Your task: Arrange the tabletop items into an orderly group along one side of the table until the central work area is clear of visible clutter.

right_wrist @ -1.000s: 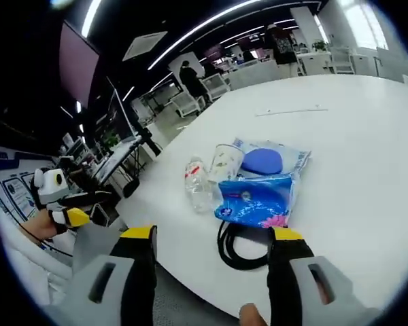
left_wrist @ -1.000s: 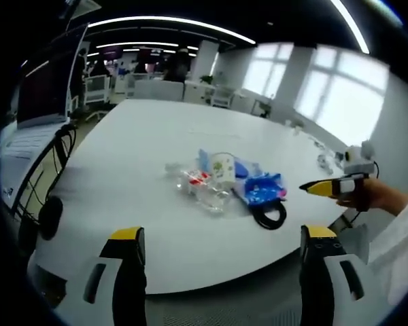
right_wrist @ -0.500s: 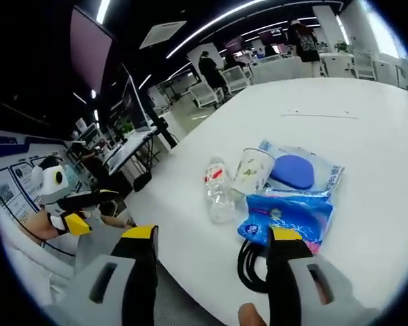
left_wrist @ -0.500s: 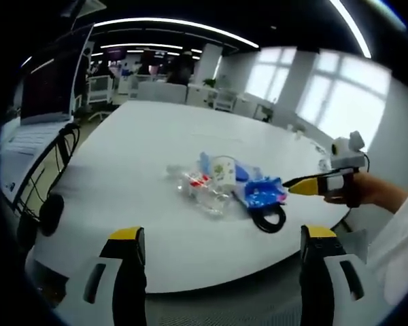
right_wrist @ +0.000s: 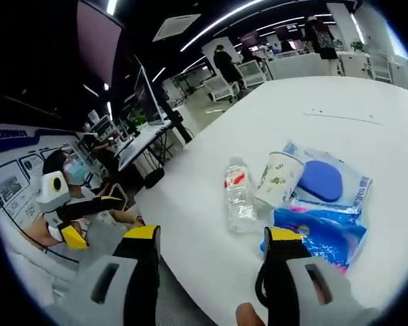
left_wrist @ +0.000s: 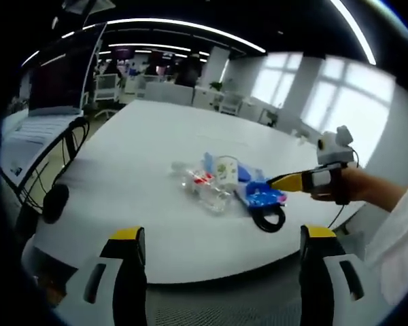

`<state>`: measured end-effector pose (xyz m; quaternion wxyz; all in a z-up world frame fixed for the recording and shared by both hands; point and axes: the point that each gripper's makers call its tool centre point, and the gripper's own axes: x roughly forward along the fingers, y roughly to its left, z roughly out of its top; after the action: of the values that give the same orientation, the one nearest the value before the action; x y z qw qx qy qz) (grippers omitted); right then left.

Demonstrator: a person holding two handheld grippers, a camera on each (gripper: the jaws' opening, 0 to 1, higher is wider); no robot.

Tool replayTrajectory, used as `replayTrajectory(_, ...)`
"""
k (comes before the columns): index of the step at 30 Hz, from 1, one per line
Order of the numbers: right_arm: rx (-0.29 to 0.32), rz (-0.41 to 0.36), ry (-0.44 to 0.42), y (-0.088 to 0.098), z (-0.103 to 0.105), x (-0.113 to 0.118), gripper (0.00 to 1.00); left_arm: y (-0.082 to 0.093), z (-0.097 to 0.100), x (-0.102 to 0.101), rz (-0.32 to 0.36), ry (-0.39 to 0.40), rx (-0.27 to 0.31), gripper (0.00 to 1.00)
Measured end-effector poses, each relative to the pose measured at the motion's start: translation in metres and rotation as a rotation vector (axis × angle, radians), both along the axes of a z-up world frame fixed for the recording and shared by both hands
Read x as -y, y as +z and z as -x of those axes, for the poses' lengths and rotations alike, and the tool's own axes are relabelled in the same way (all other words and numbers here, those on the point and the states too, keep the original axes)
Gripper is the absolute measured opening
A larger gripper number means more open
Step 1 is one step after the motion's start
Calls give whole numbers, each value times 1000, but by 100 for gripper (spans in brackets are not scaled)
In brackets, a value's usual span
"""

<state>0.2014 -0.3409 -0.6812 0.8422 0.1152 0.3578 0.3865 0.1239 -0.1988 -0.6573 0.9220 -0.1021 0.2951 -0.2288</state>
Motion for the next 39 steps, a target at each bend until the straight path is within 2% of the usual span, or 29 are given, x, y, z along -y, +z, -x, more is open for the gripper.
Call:
replayTrajectory(6, 4, -10, 21, 1, -8, -15, 59, 2, 6, 0, 42, 21, -6, 90)
replayTrajectory(15, 28, 5, 65, 9, -21, -42, 60, 0, 11, -3, 31, 23, -15, 90)
replayTrajectory(22, 43, 41, 81, 8, -37, -46, 60, -1, 12, -2, 41, 29, -10, 90)
replayTrajectory(25, 42, 60, 92, 0, -48, -48, 59, -4, 14, -1, 47, 28, -16, 90)
replayTrajectory(29, 54, 102, 138, -6, -50, -54, 59, -5, 15, 0, 45, 24, -19, 90)
replayTrajectory(35, 56, 133, 157, -9, -59, -57, 59, -2, 13, 0, 53, 26, -1, 90)
replayTrajectory(39, 57, 152, 158, -11, -70, -56, 60, 1, 13, -1, 31, 18, 26, 87)
